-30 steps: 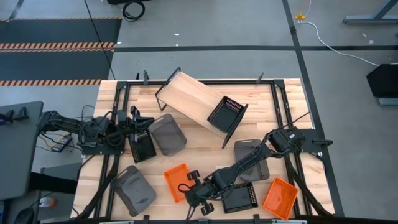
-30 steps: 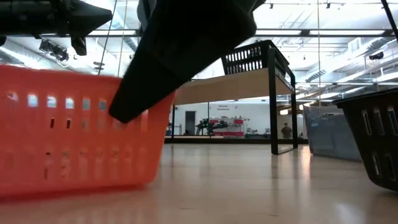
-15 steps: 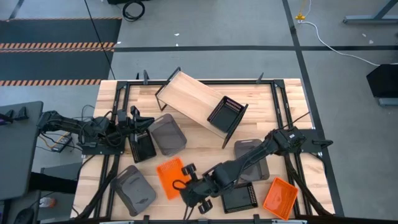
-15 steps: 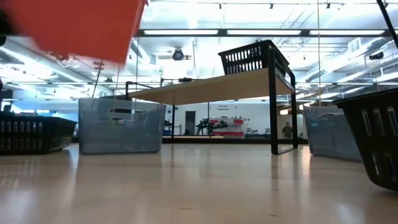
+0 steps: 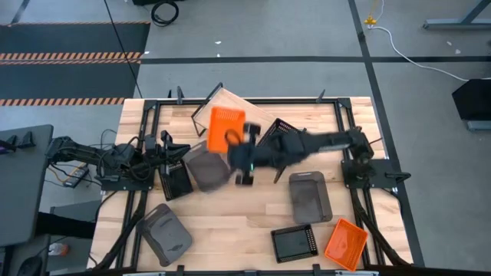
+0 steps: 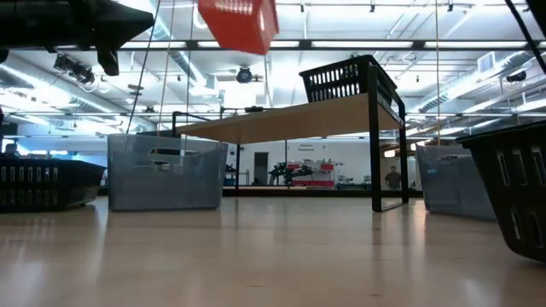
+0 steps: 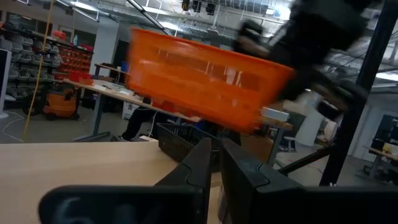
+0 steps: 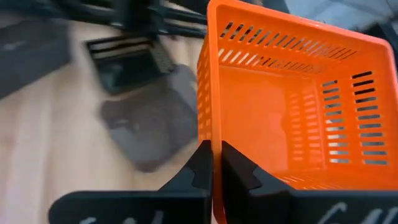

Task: Stack baskets on shelf by color
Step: Put the left orange basket on the shelf

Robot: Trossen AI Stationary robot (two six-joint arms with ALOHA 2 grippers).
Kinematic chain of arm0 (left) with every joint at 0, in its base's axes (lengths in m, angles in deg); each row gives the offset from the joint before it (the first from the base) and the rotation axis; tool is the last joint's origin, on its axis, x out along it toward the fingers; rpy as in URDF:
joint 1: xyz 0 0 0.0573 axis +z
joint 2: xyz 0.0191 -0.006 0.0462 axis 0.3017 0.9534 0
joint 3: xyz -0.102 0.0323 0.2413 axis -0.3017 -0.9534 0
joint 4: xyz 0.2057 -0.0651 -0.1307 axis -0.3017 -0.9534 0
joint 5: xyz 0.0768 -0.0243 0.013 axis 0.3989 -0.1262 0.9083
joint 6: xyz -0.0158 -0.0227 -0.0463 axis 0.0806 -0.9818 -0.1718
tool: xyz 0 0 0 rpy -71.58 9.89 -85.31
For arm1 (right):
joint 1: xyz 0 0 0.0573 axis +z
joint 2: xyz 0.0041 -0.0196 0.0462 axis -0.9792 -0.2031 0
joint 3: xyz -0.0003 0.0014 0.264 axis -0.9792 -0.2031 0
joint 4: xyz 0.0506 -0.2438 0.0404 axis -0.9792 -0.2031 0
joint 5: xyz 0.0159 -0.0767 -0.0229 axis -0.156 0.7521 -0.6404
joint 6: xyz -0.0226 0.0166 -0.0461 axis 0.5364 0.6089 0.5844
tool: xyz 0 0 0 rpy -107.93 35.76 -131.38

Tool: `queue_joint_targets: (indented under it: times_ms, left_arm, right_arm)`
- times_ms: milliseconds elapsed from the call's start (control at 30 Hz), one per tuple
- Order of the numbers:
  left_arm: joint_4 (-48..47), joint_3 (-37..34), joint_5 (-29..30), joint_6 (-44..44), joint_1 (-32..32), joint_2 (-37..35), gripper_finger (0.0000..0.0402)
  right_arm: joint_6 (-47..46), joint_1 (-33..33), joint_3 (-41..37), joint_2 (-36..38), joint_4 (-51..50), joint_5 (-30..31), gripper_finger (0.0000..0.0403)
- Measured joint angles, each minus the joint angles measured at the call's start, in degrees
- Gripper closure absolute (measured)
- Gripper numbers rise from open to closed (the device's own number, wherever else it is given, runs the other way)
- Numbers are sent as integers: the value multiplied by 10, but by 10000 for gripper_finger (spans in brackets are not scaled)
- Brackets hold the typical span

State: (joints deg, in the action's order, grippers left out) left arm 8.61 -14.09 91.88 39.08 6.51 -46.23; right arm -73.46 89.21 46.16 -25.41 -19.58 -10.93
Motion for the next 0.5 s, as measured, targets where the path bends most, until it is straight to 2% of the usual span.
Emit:
queue_joint_targets:
  times_ms: [100,267,400,500]
  left_arm:
    - [0,0,0,0,0,0,361]
    - [0,0,0,3,0,0,362]
    - [-1,0,0,5,0,0,361]
    - [-1,0,0,5,0,0,363]
  right_arm:
    - [-18,-49,0,2,-23,-22,386]
    - [-75,-119,-1,-9,-63,-95,385]
    - [-112,-152,-11,-18,-83,-141,385]
    - [-128,-164,-30,-20,-91,-144,385]
